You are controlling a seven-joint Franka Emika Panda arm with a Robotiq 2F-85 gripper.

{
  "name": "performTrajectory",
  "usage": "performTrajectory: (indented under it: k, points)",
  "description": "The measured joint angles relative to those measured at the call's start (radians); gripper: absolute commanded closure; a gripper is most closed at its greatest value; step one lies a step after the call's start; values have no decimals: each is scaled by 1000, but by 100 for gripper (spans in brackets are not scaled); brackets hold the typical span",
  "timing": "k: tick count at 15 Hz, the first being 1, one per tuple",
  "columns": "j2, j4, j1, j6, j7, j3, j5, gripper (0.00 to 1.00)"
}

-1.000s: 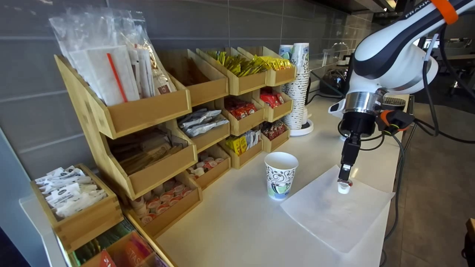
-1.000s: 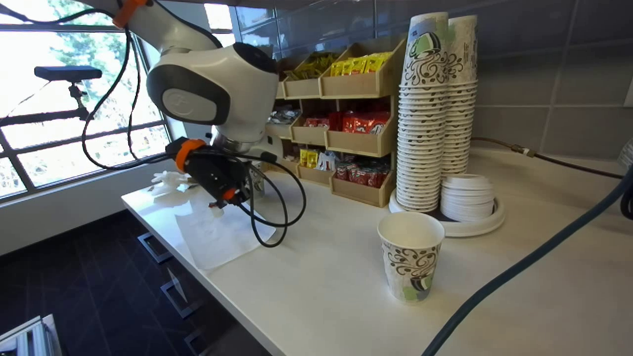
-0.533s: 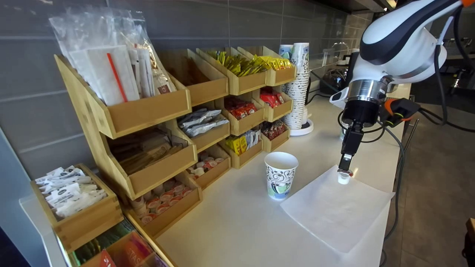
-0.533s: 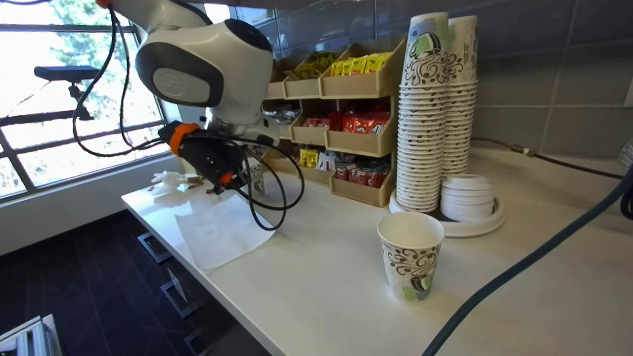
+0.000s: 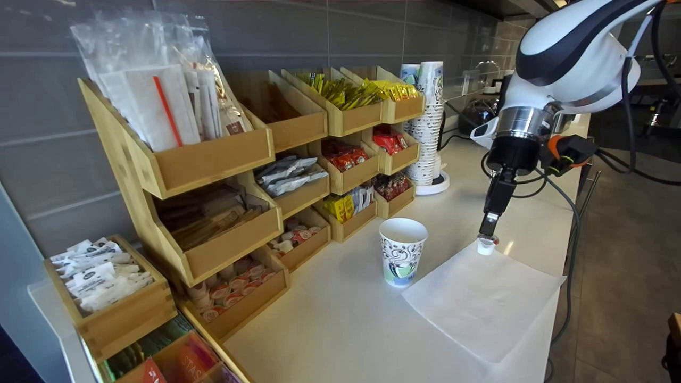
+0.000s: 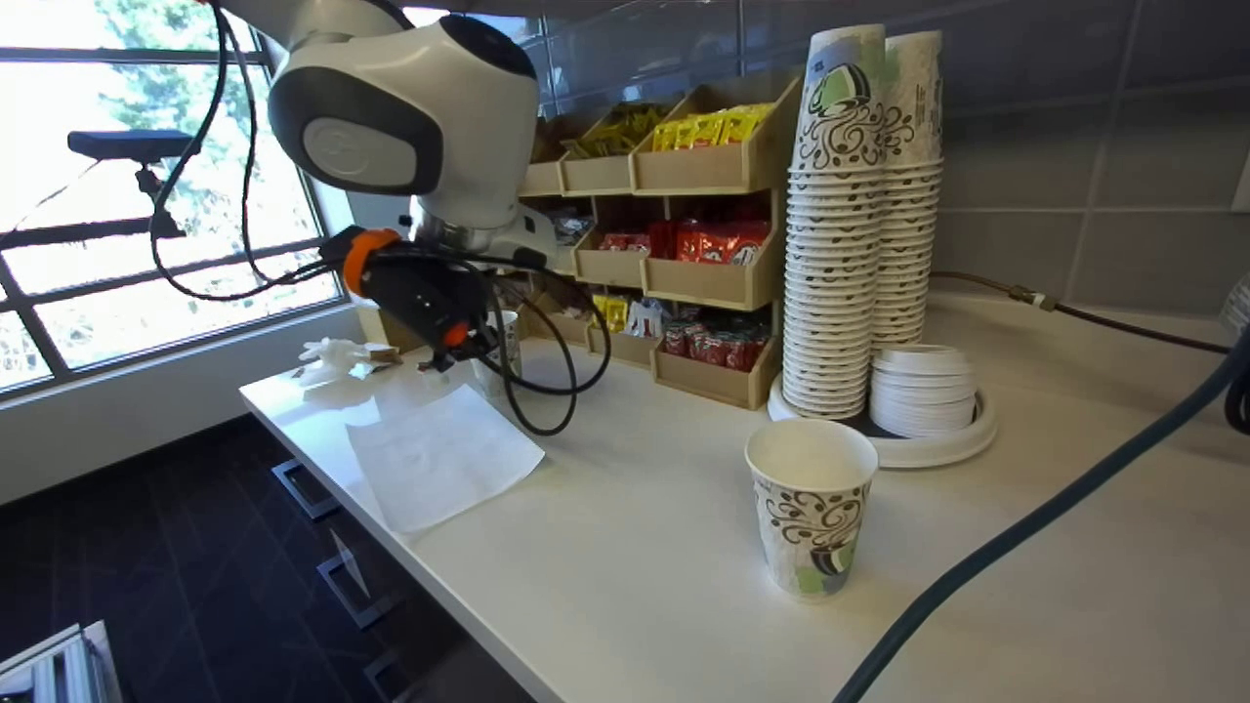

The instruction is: Lift the milk from the plain paper, pour it in the cup and then put it back on the plain paper

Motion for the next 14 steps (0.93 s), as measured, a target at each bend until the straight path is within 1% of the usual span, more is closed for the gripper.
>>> performTrajectory:
  k: [7,14]
  points:
    - [-47,64,9,5,-3,2,28,100]
    - [-53,124,53,72,-3,38,33,100]
